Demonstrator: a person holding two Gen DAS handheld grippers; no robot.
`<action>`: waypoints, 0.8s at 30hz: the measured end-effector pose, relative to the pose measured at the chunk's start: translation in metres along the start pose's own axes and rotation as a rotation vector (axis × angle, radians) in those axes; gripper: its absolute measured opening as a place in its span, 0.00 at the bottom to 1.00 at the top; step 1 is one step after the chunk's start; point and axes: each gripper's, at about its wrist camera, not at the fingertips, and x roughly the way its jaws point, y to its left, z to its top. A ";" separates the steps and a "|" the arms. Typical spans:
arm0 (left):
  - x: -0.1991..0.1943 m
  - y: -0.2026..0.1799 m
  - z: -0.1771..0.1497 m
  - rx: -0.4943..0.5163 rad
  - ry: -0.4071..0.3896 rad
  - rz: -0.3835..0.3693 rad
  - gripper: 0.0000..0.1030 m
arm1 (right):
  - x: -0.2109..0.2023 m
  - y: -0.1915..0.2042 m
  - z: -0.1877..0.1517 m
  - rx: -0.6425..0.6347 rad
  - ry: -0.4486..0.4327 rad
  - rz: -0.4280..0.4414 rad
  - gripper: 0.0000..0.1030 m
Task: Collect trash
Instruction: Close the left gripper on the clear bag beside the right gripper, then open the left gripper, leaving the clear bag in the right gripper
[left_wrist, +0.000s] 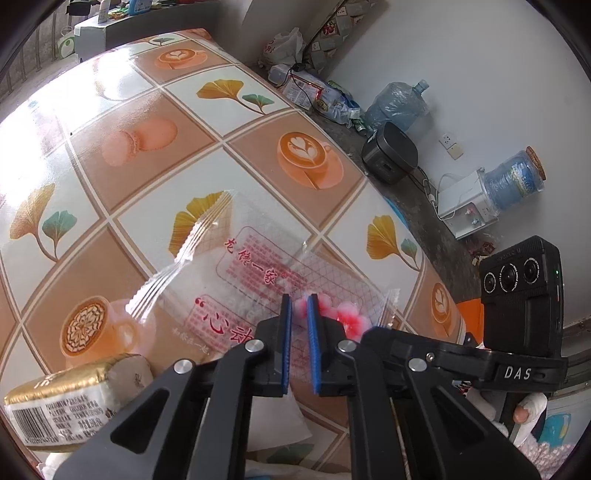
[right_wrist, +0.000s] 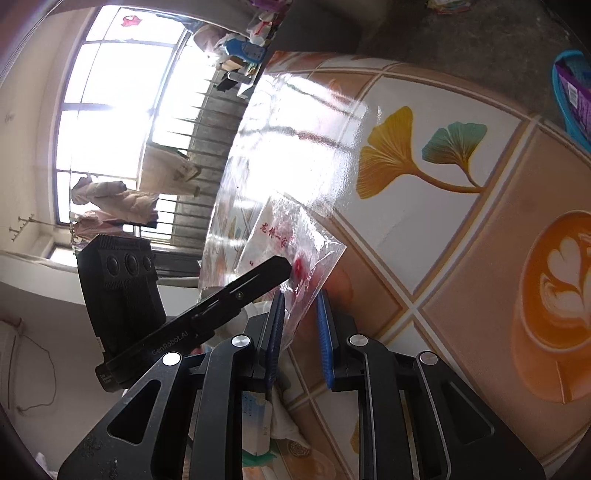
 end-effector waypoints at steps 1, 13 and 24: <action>0.000 0.000 0.000 -0.001 0.000 -0.003 0.08 | -0.001 -0.001 0.000 0.016 -0.002 0.019 0.18; 0.002 -0.001 -0.001 0.001 0.002 -0.016 0.08 | -0.003 -0.005 0.001 0.087 -0.037 0.073 0.23; -0.003 -0.001 -0.002 -0.012 -0.015 -0.036 0.08 | 0.008 -0.002 0.003 0.056 -0.072 -0.030 0.01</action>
